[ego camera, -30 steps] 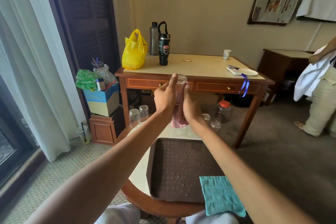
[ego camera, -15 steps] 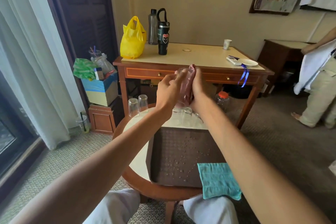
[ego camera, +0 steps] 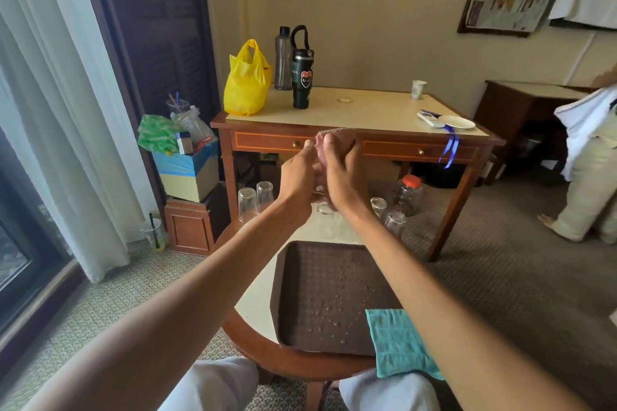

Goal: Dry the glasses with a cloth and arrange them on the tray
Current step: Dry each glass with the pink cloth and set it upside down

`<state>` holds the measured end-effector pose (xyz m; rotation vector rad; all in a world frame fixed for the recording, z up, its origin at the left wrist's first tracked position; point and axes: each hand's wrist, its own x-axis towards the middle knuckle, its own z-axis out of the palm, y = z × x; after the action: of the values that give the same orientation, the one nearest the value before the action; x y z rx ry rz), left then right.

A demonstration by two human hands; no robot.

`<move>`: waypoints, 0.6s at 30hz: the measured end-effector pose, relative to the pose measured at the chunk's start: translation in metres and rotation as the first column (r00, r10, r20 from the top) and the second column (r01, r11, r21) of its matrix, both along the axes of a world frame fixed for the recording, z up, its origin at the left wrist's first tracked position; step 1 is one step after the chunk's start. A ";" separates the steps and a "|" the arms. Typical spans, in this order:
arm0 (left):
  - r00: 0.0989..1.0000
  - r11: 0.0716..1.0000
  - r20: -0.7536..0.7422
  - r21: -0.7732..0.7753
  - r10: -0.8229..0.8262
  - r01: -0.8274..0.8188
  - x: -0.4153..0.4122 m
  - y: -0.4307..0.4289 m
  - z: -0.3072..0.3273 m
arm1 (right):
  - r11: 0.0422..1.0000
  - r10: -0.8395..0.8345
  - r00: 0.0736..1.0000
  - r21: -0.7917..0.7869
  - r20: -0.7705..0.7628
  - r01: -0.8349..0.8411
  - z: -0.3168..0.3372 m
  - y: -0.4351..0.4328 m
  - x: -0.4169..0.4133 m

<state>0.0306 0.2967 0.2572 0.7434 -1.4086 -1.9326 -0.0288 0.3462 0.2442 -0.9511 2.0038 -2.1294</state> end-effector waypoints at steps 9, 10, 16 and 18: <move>0.994 0.947 -0.086 -0.306 0.072 -0.095 -0.015 0.006 -0.005 | 0.979 0.203 0.904 -0.067 0.377 -0.191 0.023 -0.009 -0.035; 0.992 0.944 -0.085 -0.309 0.090 -0.112 -0.021 0.002 -0.009 | 0.970 0.242 0.880 -0.098 0.409 -0.222 0.024 -0.007 -0.036; 0.980 0.947 -0.156 -0.278 0.120 -0.161 -0.026 0.003 0.002 | 0.949 0.314 0.833 -0.176 0.455 -0.262 0.019 -0.003 -0.034; 0.975 0.950 -0.161 -0.248 0.150 -0.188 -0.025 0.001 0.008 | 0.955 0.297 0.863 -0.097 0.409 -0.282 0.015 -0.004 -0.030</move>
<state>0.0055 0.2975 0.2651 0.5708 -1.4282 -1.5959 -0.0588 0.3417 0.2588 -0.6681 1.5174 -1.9950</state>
